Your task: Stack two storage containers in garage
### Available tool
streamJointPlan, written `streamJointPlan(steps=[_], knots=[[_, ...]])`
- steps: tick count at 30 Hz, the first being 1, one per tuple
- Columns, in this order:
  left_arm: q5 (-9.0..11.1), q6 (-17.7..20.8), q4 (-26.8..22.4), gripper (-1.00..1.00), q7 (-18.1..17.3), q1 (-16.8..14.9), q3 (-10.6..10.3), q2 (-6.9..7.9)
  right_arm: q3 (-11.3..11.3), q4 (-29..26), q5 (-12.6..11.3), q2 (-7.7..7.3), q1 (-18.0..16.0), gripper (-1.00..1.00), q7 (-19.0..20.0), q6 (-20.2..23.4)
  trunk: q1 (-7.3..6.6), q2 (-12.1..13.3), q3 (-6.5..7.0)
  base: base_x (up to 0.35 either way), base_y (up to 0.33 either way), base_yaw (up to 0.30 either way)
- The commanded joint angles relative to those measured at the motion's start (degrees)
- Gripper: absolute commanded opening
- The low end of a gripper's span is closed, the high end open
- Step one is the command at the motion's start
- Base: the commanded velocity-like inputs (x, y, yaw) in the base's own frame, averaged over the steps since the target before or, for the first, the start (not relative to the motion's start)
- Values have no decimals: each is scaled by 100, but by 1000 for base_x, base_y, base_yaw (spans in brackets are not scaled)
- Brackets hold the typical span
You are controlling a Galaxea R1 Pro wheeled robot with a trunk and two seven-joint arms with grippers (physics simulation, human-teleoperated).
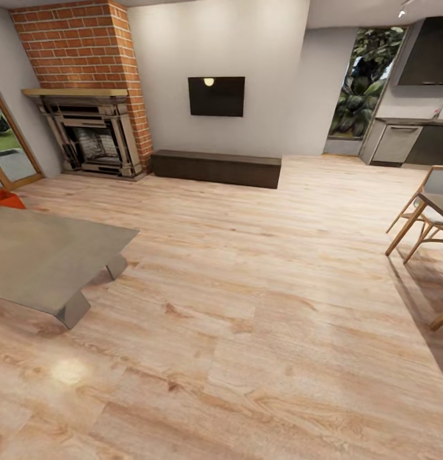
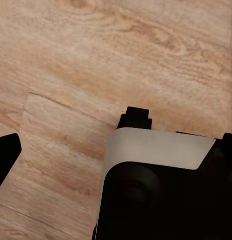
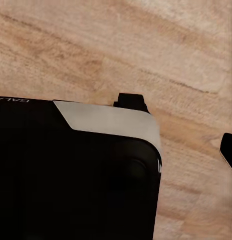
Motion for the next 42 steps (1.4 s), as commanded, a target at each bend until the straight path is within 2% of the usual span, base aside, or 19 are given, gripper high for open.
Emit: streamJointPlan(steps=[1,42], knots=[[55,13,-3,100,15,-3,0,-1,48,15,-51,5,-5,100,-6,-28,3,-2,-5,322,0,0],[55,13,3,100,8,-3,0,0,51,14,-59,13,-5,100,-6,-28,3,-2,-5,322,0,0]])
